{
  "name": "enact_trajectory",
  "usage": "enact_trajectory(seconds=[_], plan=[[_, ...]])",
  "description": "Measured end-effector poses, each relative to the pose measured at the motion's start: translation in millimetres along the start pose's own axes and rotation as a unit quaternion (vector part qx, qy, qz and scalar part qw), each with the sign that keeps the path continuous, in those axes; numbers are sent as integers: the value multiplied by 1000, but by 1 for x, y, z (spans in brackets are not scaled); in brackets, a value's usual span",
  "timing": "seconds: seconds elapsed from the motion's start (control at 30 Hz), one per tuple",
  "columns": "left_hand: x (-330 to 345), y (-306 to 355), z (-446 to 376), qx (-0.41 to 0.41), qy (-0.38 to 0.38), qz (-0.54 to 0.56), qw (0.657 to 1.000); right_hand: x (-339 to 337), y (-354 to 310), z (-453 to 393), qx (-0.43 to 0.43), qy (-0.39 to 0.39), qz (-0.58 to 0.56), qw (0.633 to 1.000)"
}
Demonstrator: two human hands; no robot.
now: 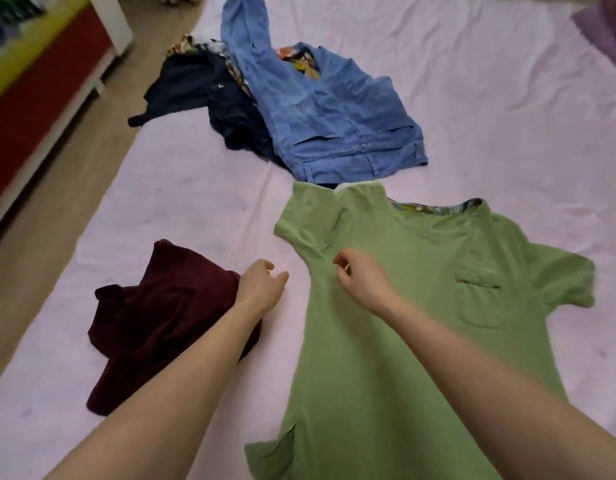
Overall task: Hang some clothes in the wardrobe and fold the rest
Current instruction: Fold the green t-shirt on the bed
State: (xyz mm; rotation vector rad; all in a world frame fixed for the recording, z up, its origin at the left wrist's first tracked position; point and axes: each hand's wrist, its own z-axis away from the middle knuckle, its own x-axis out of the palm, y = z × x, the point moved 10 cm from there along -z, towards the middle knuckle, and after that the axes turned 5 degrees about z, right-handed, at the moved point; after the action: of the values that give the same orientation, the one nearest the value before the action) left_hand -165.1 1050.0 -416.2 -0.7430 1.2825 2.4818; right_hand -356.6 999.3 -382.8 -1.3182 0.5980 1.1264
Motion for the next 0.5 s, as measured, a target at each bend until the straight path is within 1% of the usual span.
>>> enact_trajectory(seconds=[0.07,0.17,0.3,0.37,0.43,0.5], plan=[[-4,10,-20,-8,13,11,1000,-5,-8,-29,-11,4,-2,1000],[-2,21,-54,-21,20,58,998,-6,-15,-72,-22,15,11,1000],[-4,32,-94,-35,37,90,995,-6,-21,-116,-15,39,22,999],[-1,41,-108,-32,33,102,994,-7,-23,-134,-11,52,39,998],[2,42,-122,-43,18,119,992,-2,-21,-156,36,38,41,998],[11,35,-127,-74,-17,154,985,6,-15,-165,91,12,34,995]])
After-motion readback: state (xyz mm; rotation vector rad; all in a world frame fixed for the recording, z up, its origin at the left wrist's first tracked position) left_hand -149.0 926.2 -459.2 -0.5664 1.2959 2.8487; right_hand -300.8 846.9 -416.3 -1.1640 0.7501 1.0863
